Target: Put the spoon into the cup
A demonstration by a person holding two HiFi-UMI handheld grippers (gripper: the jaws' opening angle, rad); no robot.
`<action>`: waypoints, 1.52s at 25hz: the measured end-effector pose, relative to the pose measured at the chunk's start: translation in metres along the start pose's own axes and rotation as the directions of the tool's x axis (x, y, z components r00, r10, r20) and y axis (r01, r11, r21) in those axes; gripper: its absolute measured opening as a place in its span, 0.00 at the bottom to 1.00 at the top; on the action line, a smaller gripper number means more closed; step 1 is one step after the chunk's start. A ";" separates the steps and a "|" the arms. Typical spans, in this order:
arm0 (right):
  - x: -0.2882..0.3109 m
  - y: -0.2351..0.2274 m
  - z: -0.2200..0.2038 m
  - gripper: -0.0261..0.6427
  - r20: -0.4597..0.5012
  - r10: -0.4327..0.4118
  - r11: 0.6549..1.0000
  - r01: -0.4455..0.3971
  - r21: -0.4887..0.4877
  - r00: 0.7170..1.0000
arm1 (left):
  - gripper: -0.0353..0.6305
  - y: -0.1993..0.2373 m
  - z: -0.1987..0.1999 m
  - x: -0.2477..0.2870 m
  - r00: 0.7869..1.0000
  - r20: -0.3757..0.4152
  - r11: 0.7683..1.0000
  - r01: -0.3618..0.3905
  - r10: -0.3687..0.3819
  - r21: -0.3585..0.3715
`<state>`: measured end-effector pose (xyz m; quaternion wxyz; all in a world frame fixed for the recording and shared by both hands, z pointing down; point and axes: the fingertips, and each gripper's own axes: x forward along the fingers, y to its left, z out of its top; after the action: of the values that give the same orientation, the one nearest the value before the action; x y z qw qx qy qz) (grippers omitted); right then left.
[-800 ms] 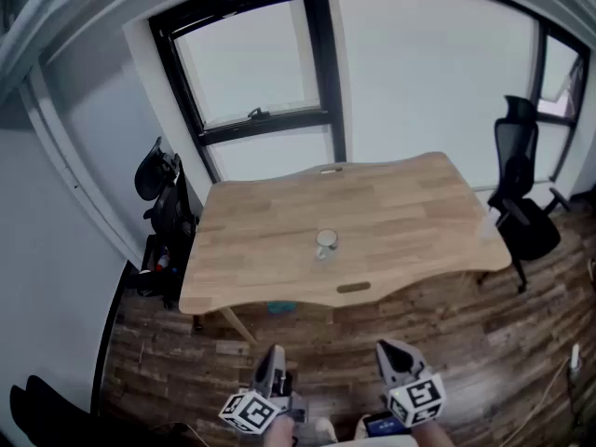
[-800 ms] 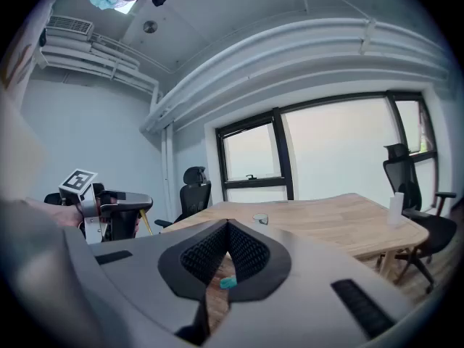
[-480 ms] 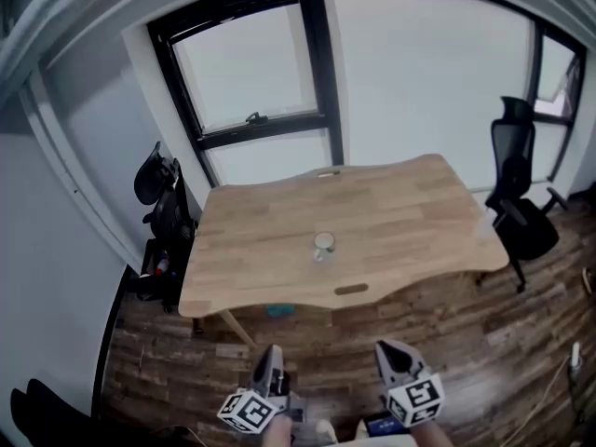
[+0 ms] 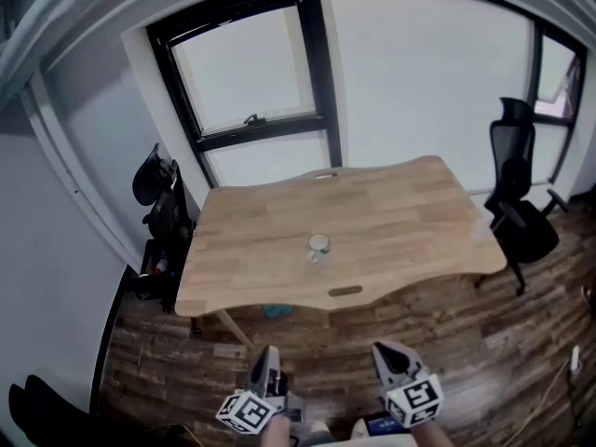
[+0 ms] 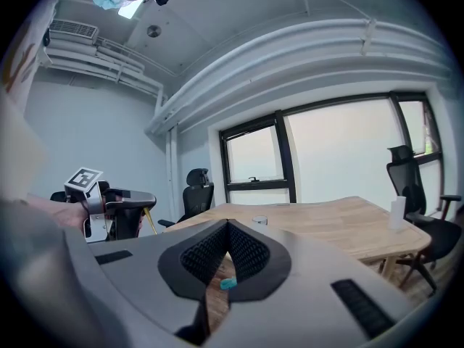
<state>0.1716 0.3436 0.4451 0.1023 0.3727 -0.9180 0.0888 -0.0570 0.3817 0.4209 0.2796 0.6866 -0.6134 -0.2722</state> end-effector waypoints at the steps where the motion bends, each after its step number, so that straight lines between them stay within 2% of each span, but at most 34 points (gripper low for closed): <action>1: 0.000 0.000 -0.002 0.03 -0.007 0.010 1.000 -0.010 -0.001 1.000 | 0.05 -0.001 -0.002 0.000 1.000 0.002 1.000 -0.003 0.003 -0.004; 6: 0.004 -0.009 0.003 0.03 0.058 0.009 0.999 -0.011 0.034 0.998 | 0.05 -0.002 -0.002 0.003 1.000 0.008 1.000 -0.016 0.016 0.020; 13: 0.011 -0.026 0.007 0.03 0.060 -0.010 0.999 0.007 0.046 0.998 | 0.05 -0.003 0.005 0.015 0.999 0.027 0.999 -0.031 0.030 0.040; 16: 0.017 -0.030 0.007 0.03 0.056 -0.009 0.999 0.007 0.049 0.998 | 0.05 -0.002 0.004 0.025 0.999 0.039 1.000 -0.009 0.008 0.001; 19: 0.024 -0.040 0.011 0.03 0.058 -0.017 0.999 0.014 0.050 0.998 | 0.05 0.000 0.007 0.039 0.999 0.044 1.000 -0.003 0.003 -0.004; 30: 0.085 -0.087 0.014 0.03 0.037 -0.071 0.996 0.069 0.065 0.997 | 0.05 0.022 0.009 0.126 0.999 0.015 0.998 0.046 -0.045 -0.038; 38: 0.160 -0.119 0.034 0.03 -0.004 -0.118 0.990 0.118 0.083 0.993 | 0.05 0.049 0.043 0.212 0.997 -0.021 0.995 0.074 -0.075 -0.067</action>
<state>0.1386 0.1452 0.4638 0.0916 0.4305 -0.8898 0.1204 -0.1009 0.1645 0.4199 0.2989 0.7026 -0.5748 -0.2943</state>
